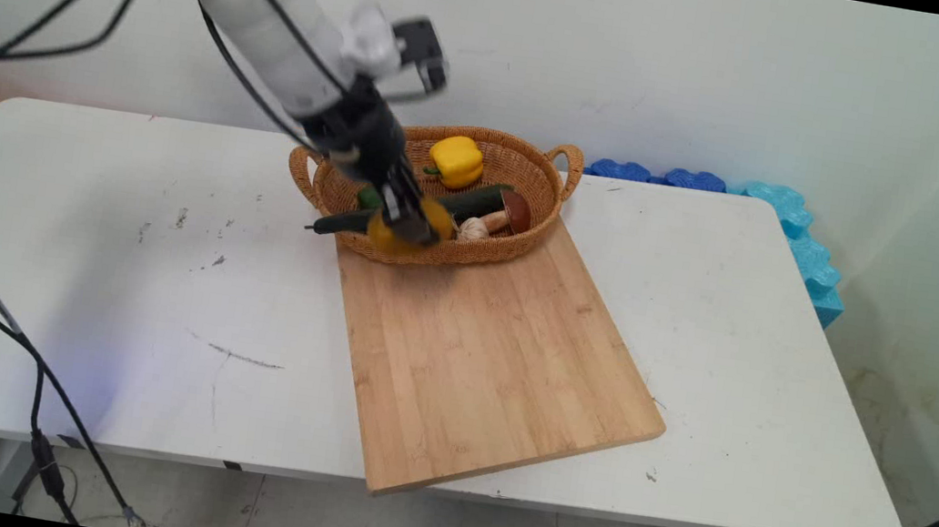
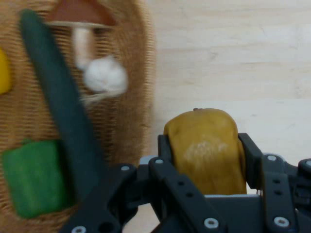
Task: Place the picked object in the vegetable basket
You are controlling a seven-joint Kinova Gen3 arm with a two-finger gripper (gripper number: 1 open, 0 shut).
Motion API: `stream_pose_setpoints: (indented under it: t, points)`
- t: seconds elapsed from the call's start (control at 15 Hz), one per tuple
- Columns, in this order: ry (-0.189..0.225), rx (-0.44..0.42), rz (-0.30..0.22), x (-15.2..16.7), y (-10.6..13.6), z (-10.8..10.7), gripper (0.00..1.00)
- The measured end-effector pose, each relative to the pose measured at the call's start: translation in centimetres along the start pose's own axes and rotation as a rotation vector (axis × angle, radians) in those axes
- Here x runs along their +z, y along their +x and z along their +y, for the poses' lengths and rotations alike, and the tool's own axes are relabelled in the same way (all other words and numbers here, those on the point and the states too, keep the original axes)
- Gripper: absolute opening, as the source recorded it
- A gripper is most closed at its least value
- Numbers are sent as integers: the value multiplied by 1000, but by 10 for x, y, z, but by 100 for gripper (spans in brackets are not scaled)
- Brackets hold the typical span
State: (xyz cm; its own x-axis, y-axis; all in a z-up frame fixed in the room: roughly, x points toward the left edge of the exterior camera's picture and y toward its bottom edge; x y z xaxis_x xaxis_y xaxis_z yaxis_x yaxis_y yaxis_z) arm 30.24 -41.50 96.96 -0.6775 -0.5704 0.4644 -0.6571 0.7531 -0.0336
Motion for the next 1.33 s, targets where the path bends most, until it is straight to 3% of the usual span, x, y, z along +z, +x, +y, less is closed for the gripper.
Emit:
stream_pose_setpoints:
  t: [0.27,0.53,1.0,1.33]
  points:
    - [79,-43,-2,-31,6,-44,0]
    - [157,-93,-18,-37,5,-84,0]
    - [272,-188,-71,-4,-7,-147,0]
    - [296,-241,-93,26,-15,-168,0]
